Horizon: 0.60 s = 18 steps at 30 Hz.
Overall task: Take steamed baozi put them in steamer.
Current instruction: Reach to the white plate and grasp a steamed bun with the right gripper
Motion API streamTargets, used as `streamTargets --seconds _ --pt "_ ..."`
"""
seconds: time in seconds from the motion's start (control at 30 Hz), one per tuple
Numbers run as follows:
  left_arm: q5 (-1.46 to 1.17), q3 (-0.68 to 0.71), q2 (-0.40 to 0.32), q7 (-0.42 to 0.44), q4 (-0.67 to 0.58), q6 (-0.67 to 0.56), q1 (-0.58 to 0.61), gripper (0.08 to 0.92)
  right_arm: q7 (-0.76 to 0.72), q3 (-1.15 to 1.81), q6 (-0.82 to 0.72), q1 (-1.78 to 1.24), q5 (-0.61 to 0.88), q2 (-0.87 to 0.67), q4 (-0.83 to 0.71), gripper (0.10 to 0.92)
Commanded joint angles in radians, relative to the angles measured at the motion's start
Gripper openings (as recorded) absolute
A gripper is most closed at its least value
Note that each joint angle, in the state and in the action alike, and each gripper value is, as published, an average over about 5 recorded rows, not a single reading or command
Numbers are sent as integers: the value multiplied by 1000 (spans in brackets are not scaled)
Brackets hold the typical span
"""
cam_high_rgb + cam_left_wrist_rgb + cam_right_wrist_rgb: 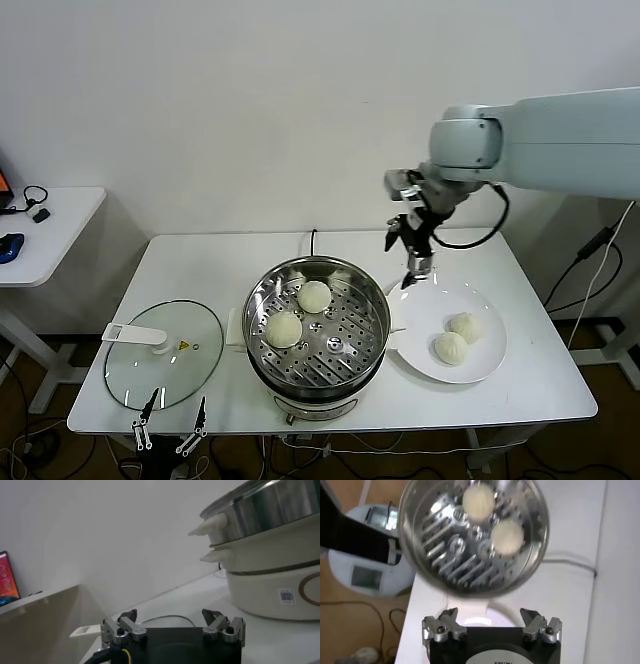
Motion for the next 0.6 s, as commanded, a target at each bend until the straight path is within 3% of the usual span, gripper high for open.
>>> streamTargets --seconds 0.03,0.6 --pt "4 1 -49 -2 5 -3 1 823 -65 -134 98 -8 -237 -205 -1 823" --pt "12 -1 -49 -5 11 -7 -1 823 29 108 59 -416 -472 -336 -52 823"
